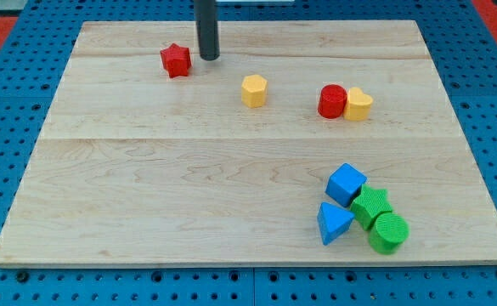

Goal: Push the red circle into red star

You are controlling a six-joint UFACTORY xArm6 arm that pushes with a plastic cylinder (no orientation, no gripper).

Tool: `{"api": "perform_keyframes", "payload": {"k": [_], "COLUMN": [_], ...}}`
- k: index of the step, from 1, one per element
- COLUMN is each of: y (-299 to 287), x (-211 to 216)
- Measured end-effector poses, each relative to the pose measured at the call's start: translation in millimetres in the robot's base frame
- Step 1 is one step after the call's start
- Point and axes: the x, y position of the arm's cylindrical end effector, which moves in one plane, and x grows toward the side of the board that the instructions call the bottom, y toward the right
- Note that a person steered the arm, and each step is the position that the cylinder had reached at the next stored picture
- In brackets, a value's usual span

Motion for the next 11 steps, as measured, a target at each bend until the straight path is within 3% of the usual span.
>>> {"api": "perform_keyframes", "payload": {"k": [1,2,3,5,6,7,11], "y": [-29.8,-93.1,-118.7,107.6,164.2,195.9,208.1], "x": [14.4,-7.8,-31.6,-20.0,-0.3,32.7,142.8]}}
